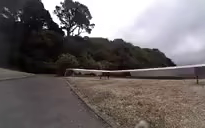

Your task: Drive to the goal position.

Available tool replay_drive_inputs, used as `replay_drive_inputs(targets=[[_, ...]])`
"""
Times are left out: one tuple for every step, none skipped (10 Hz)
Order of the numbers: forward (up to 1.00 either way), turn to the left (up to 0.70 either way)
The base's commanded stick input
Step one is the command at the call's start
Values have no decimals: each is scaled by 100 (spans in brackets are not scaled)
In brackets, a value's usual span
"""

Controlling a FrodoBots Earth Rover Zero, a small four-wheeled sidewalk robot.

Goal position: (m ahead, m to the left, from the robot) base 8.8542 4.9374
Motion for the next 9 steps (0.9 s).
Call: replay_drive_inputs(targets=[[45, 27], [45, 27], [45, 27], [45, 27], [45, 27], [38, 23], [19, 11], [0, 0], [-45, -27]])
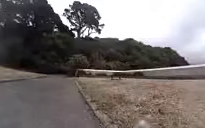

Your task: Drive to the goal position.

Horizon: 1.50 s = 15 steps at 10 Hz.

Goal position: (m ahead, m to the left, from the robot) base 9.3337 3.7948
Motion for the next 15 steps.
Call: replay_drive_inputs(targets=[[-45, -27], [-45, -27], [-45, -27], [-45, -27], [-45, -27], [-45, -27], [-45, -27], [-45, -27], [-45, -27], [-45, -27], [-45, -27], [-45, -27], [-32, -19], [-11, -7], [45, 6]])
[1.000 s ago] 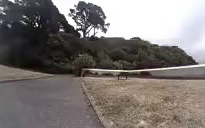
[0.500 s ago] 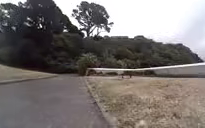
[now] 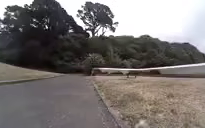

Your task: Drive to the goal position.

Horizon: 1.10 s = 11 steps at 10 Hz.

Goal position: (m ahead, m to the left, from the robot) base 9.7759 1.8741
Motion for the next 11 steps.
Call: replay_drive_inputs(targets=[[45, 18], [45, 27], [45, 27], [45, 27], [45, 27], [45, 27], [45, 27], [45, 27], [45, 27], [45, 27], [45, 27]])
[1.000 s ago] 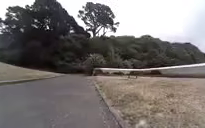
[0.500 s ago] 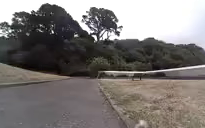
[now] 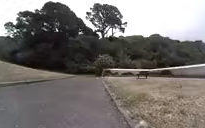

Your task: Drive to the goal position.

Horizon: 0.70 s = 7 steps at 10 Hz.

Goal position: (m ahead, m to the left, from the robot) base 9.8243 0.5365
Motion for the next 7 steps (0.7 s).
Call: replay_drive_inputs(targets=[[45, 27], [45, 27], [45, 27], [45, 27], [45, 27], [45, 27], [45, 27]])
